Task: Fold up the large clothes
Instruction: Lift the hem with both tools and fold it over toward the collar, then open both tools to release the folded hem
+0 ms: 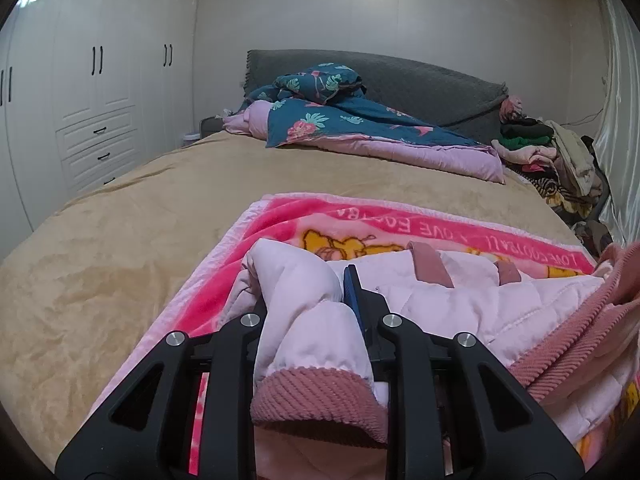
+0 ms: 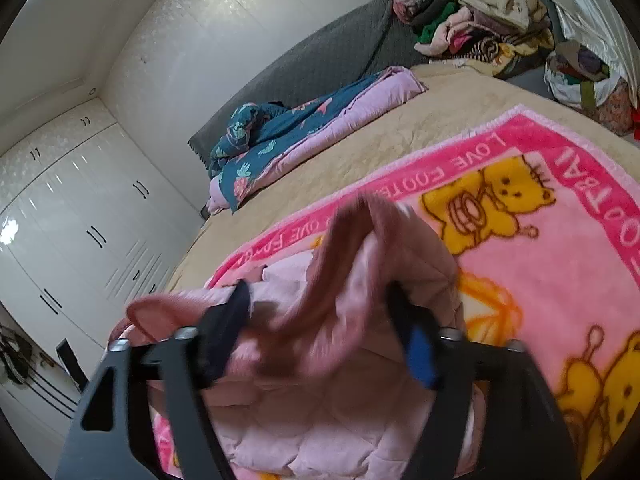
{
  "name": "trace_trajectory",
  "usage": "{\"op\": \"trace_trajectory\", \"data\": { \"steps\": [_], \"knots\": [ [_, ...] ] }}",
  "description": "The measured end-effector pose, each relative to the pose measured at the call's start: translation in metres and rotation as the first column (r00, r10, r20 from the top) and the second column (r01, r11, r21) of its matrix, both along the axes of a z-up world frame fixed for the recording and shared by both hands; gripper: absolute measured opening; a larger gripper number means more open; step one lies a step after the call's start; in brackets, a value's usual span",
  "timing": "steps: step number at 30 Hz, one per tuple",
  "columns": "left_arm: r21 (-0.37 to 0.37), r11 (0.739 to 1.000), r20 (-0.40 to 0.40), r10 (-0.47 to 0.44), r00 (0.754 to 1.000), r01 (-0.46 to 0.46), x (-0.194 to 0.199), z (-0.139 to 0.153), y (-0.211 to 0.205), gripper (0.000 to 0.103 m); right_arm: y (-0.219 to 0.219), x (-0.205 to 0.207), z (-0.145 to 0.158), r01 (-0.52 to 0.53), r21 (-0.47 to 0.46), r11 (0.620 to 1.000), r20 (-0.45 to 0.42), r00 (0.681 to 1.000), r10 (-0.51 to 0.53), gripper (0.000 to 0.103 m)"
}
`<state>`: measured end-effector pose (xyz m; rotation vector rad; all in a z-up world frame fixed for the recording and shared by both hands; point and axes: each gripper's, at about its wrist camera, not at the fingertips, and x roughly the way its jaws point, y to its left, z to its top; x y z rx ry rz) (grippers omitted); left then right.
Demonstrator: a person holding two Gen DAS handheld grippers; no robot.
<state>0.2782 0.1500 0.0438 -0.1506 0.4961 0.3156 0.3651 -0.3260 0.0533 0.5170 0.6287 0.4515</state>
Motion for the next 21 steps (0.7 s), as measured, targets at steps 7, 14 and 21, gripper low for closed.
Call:
{"op": "trace_trajectory", "data": {
  "steps": [7, 14, 21],
  "knots": [
    [-0.011, 1.000, 0.001, -0.020, 1.000, 0.020, 0.005, -0.002, -0.003, 0.018, 0.000, -0.022, 0.018, -0.004, -0.053, 0.999, 0.179, 0.984, 0.013, 0.091],
    [-0.010, 1.000, 0.001, -0.026, 1.000, 0.026, 0.008, -0.004, -0.005, 0.021, 0.022, -0.010, -0.022, 0.016, -0.245, 0.970, 0.098, 0.995, 0.008, 0.096],
    [-0.010, 0.998, 0.024, -0.056, 0.998, 0.057, 0.008, -0.005, -0.009, 0.051, 0.045, -0.004, -0.064, -0.010, -0.361, 0.933, 0.009, 1.000, 0.015, 0.096]
  ]
}}
